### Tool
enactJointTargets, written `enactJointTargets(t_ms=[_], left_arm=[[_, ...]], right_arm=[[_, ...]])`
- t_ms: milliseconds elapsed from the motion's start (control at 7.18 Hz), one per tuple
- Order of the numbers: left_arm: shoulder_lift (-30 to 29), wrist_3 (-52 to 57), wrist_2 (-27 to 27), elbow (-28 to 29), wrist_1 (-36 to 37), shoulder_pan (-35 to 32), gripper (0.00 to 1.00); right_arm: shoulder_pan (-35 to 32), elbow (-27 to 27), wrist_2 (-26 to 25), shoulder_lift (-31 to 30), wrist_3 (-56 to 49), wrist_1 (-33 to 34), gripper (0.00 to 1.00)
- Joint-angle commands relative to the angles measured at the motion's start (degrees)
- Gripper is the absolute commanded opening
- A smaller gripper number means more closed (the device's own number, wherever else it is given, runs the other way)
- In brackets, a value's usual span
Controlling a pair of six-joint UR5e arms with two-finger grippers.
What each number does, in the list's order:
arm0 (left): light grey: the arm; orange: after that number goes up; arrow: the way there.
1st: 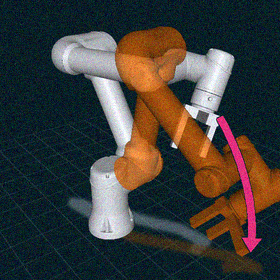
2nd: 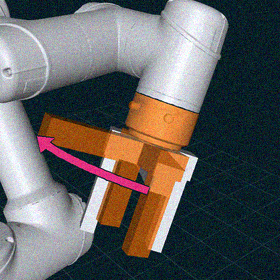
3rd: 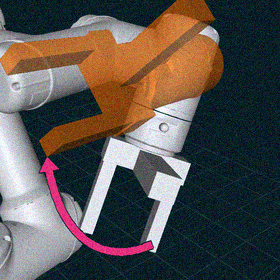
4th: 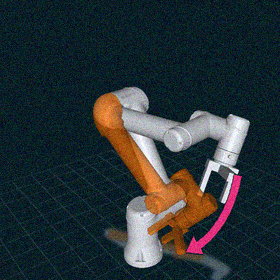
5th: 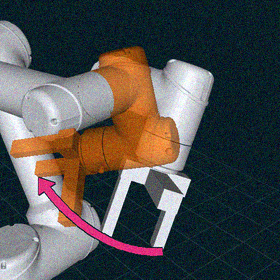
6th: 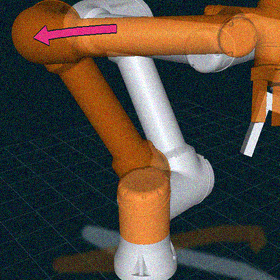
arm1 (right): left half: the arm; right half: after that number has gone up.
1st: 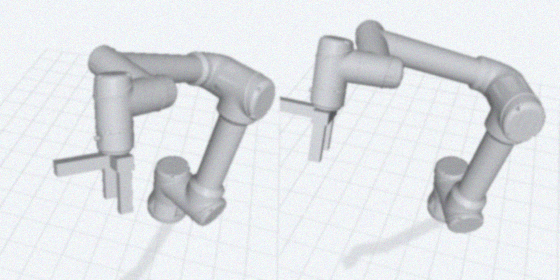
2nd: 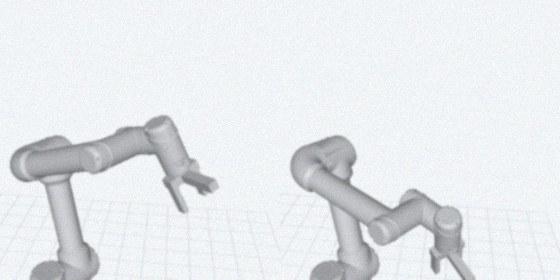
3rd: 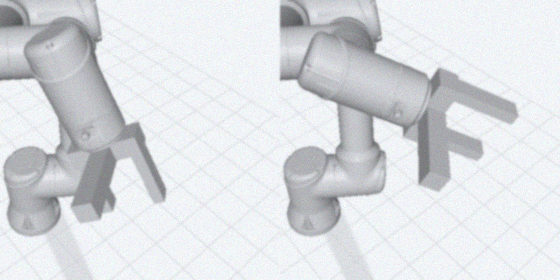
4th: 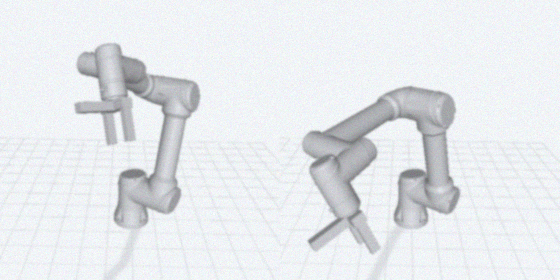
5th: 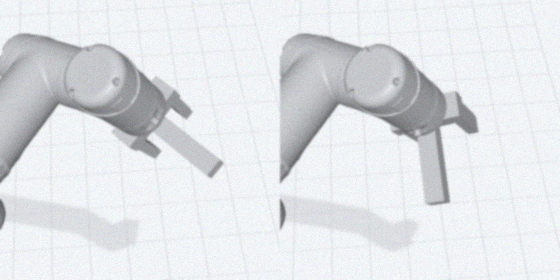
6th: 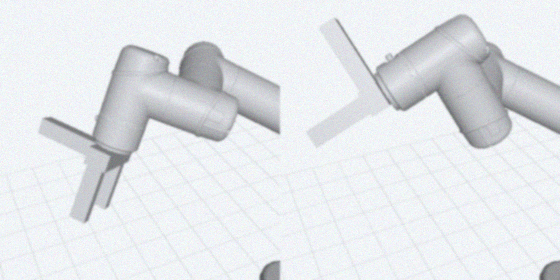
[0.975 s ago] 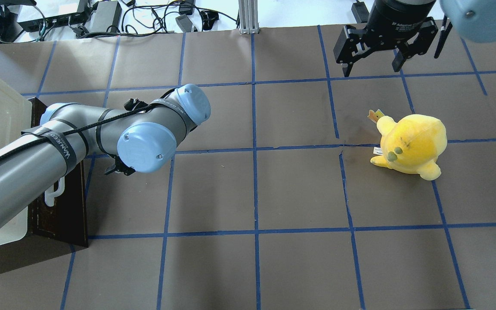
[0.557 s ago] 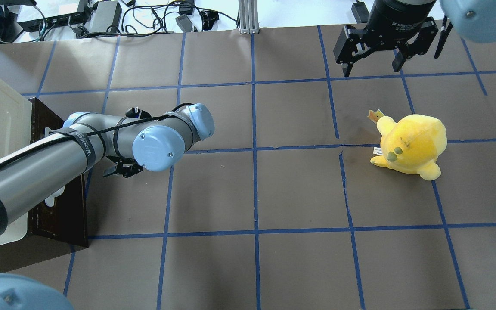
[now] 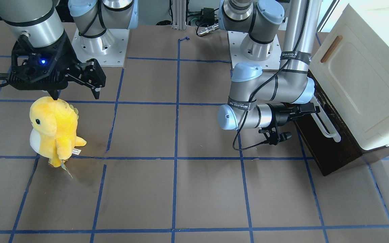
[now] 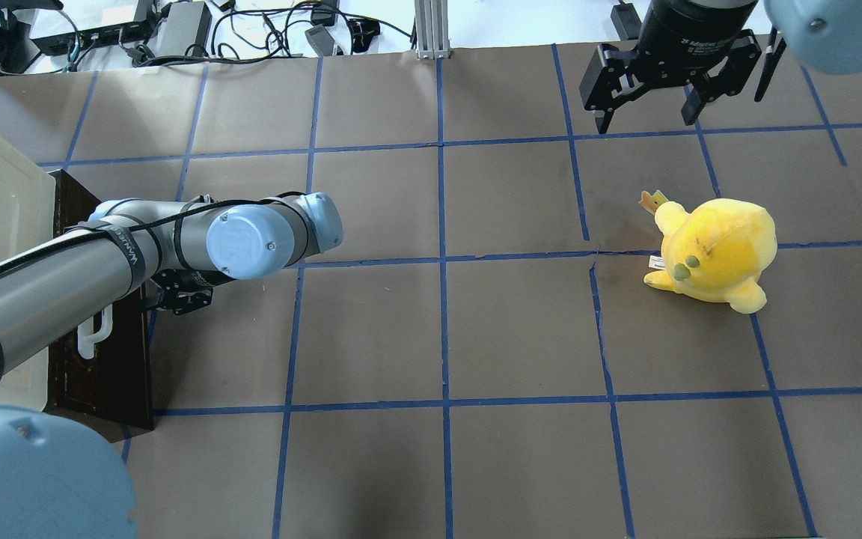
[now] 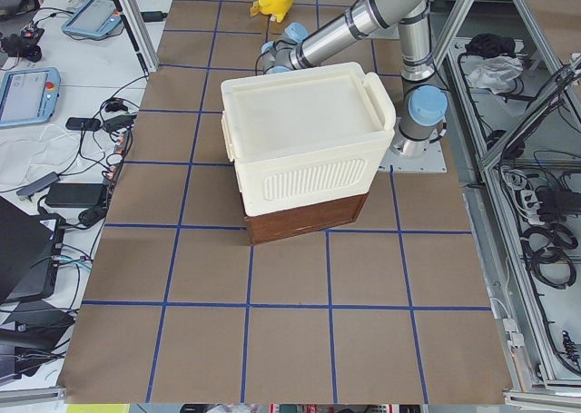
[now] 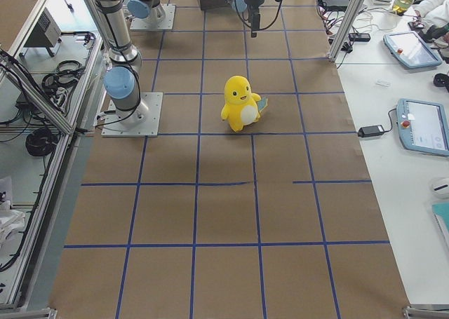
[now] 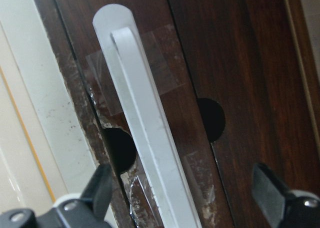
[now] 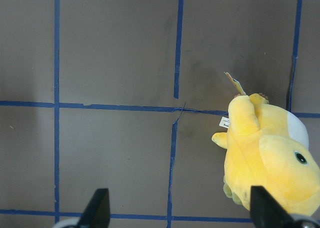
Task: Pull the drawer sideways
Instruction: 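Close the left gripper on the white handle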
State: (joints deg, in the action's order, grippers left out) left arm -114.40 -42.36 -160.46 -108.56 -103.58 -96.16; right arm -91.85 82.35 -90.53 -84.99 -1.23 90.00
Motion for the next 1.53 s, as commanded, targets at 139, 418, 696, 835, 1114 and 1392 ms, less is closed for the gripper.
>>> enactJointTargets(t_ms=[139, 418, 696, 835, 1114, 1392], left_arm=[[-0.30, -0.53, -2.04, 0.01, -1.54, 0.79, 0.49], [-0.39, -0.53, -3.10, -0.08, -1.54, 1.23, 0.46], [-0.65, -0.70, -3.19, -0.08, -1.54, 1.23, 0.41], [-0.91, -1.14, -3.19, -0.08, -1.54, 1.23, 0.32], [-1.09, -1.23, -3.19, 0.01, -1.54, 1.23, 0.19], [-0.48, -1.14, -3.36, 0.36, -1.80, 0.97, 0.16]], right_arm=[[0.00, 0.00, 0.00, 0.00, 0.00, 0.00, 1.00], [0.00, 0.00, 0.00, 0.00, 0.00, 0.00, 1.00], [0.00, 0.00, 0.00, 0.00, -0.09, 0.00, 1.00], [0.00, 0.00, -0.09, 0.00, 0.00, 0.00, 1.00], [0.00, 0.00, 0.00, 0.00, 0.00, 0.00, 1.00], [0.00, 0.00, 0.00, 0.00, 0.00, 0.00, 1.00]])
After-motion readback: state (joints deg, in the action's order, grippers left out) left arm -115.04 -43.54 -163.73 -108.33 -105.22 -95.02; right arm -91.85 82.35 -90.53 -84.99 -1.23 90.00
